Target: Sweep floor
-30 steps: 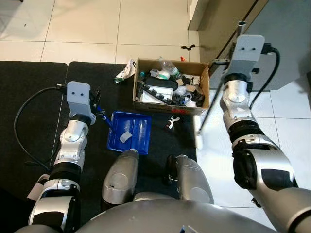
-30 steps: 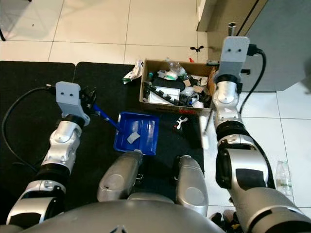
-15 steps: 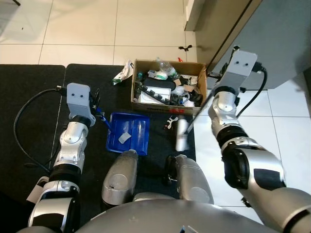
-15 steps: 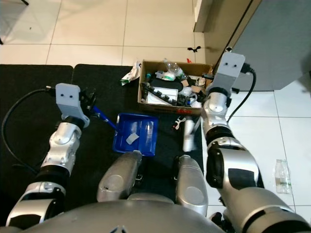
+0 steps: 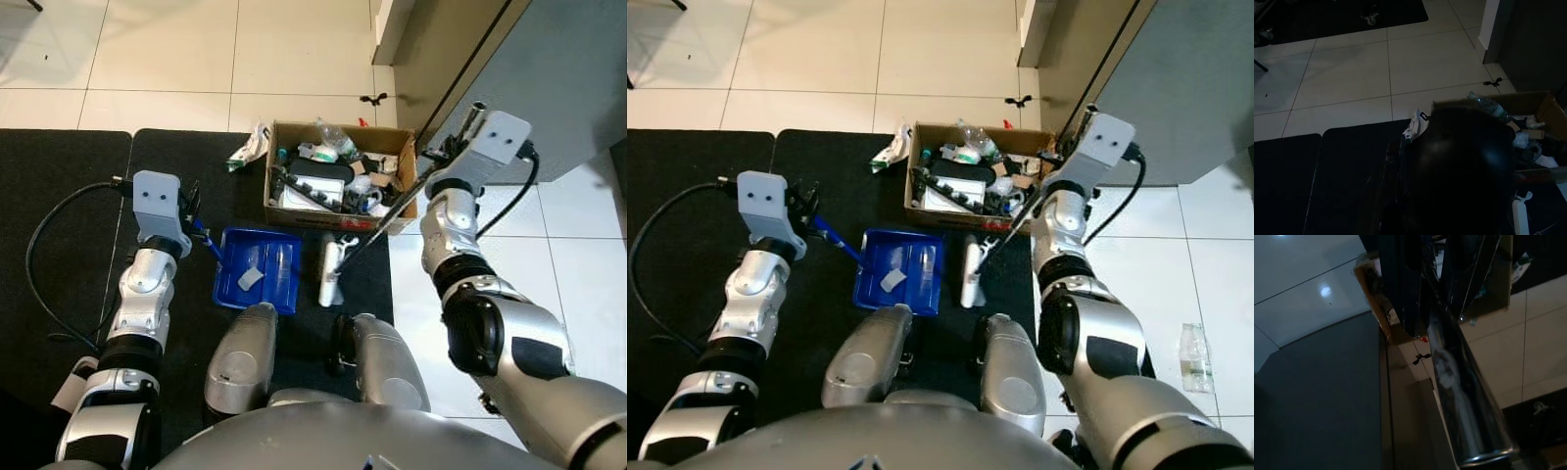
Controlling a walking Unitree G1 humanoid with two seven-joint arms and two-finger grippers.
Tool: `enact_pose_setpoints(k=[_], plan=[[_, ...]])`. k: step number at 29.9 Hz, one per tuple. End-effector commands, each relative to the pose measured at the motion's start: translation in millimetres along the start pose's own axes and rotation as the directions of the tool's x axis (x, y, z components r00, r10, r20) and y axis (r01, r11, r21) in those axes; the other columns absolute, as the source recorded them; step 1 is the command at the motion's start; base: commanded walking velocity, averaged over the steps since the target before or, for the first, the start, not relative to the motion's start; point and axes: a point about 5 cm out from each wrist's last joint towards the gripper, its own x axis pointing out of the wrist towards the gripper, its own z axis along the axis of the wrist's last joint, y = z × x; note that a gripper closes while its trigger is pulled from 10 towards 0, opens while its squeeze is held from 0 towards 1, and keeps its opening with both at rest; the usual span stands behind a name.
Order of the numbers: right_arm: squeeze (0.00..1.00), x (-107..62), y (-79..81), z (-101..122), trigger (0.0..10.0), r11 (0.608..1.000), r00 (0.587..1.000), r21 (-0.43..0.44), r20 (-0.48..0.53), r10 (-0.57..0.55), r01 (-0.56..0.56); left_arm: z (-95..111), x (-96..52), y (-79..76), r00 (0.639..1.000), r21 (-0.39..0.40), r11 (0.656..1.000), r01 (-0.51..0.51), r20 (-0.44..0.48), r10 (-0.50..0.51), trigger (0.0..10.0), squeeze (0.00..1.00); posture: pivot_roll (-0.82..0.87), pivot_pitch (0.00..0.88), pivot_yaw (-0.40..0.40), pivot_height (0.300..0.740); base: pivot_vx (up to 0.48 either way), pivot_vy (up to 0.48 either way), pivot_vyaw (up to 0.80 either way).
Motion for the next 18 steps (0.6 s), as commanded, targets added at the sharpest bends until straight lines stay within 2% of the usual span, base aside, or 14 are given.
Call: enact_pose_setpoints(k=[1,3,4,5,7,8,9,14,17,18], plan=[[0.0,2.8,-4.2,8,10.0,0.994,0.998,-0.109,0.05,0.036,-0.03,-18,-6.0,-9.0,0.995,-0.004,1.0,0.031,-0.094,-0.032,10.0,0.0,0.32,0.057,-0.015,0.74,0.0,0.0,0.0],[0.0,2.8,-9.9,9,10.0,0.979,0.996,-0.199,0.061,0.064,-0.05,-18,-5.9,-9.4,0.995,-0.006,1.0,0.031,-0.094,-0.031,10.0,0.0,0.31,0.053,-0.021,0.74,0.0,0.0,0.0],[0.0,2.8,-9.9,9,10.0,0.979,0.996,-0.199,0.061,0.064,-0.05,-18,-5.9,-9.4,0.995,-0.006,1.0,0.031,-0.094,-0.031,10.0,0.0,0.31,0.053,-0.021,0.74,0.0,0.0,0.0],[0.0,2.1,-13.4,9,10.0,0.966,0.994,-0.252,0.069,0.081,-0.062,-19,-5.9,-9.8,0.995,-0.007,0.999,0.031,-0.095,-0.032,10.0,0.0,0.31,0.053,-0.022,0.74,0.0,0.0,0.0],[0.0,1.6,-15.7,9,10.0,0.957,0.993,-0.283,0.074,0.094,-0.069,-19,-6.0,-10.0,0.995,-0.007,0.999,0.031,-0.096,-0.032,10.0,0.0,0.31,0.053,-0.022,0.74,0.0,0.0,0.0],[0.0,0.8,-20.0,10,10.0,0.928,0.989,-0.363,0.081,0.123,-0.086,-20,-6.2,-10.5,0.995,-0.008,0.999,0.031,-0.097,-0.032,10.0,0.0,0.3,0.05,-0.025,0.74,0.0,0.0,0.0],[0.0,1.5,-23.6,13,10.0,0.915,0.986,-0.395,0.093,0.135,-0.088,-20,-6.1,-10.8,0.995,-0.009,0.999,0.032,-0.097,-0.032,10.0,0.0,0.3,0.05,-0.025,0.74,0.0,0.0,0.0],[0.0,5.9,-32.3,27,10.0,0.895,0.978,-0.439,0.141,0.156,-0.08,-20,-5.8,-11.2,0.995,-0.01,0.999,0.033,-0.098,-0.034,10.0,0.0,0.3,0.047,-0.024,0.74,0.0,0.0,0.0],[0.0,10.9,-33.8,40,10.0,0.859,0.965,-0.504,0.173,0.199,-0.087,-20,-5.0,-11.6,0.994,-0.009,0.999,0.037,-0.099,-0.038,10.0,0.0,0.29,0.044,-0.022,0.74,0.0,0.0,0.0],[0.0,10.9,-33.8,40,10.0,0.859,0.965,-0.504,0.173,0.199,-0.087,-20,-5.0,-11.6,0.994,-0.009,0.999,0.037,-0.099,-0.038,10.0,0.0,0.29,0.044,-0.022,0.74,0.0,0.0,0.0]])
